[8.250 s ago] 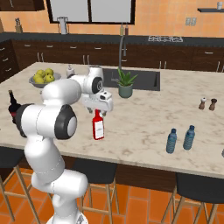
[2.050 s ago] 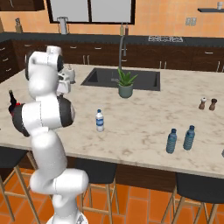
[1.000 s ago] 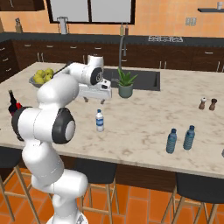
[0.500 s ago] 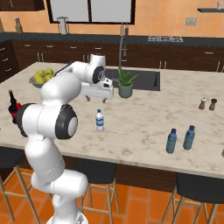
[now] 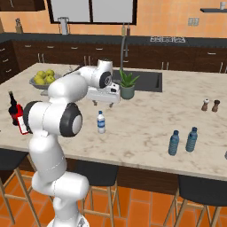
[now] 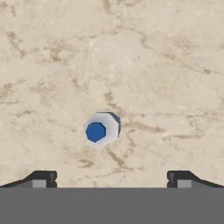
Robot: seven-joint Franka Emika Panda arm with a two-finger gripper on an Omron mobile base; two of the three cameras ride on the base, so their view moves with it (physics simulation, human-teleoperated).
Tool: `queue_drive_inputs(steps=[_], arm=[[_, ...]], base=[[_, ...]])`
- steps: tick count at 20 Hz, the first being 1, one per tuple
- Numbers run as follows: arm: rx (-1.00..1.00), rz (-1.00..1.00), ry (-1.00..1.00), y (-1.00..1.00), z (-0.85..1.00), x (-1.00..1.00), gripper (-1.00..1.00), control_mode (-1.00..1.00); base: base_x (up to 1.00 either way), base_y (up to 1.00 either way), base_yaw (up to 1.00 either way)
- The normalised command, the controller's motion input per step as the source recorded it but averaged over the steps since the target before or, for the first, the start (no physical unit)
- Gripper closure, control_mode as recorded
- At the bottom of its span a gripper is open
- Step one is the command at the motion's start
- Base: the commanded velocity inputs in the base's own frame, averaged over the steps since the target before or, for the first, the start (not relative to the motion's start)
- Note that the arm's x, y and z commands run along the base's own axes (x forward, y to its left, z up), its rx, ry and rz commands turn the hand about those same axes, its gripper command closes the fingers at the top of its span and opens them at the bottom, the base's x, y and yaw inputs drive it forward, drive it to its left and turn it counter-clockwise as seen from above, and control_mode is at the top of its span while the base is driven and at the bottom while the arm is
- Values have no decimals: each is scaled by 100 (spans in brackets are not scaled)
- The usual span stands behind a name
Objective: Move the plastic bottles in the middle to the plastics group, and the glass bottles in the middle to the glass group.
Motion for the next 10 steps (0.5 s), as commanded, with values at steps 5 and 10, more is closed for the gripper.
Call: queue_drive_inputs(steps=[5, 10], arm=[[-1, 0, 1, -10, -35, 3, -100, -100], [-2, 0, 6, 5, -12, 10, -100, -100]], base=[[0, 0, 0], [0, 0, 0]])
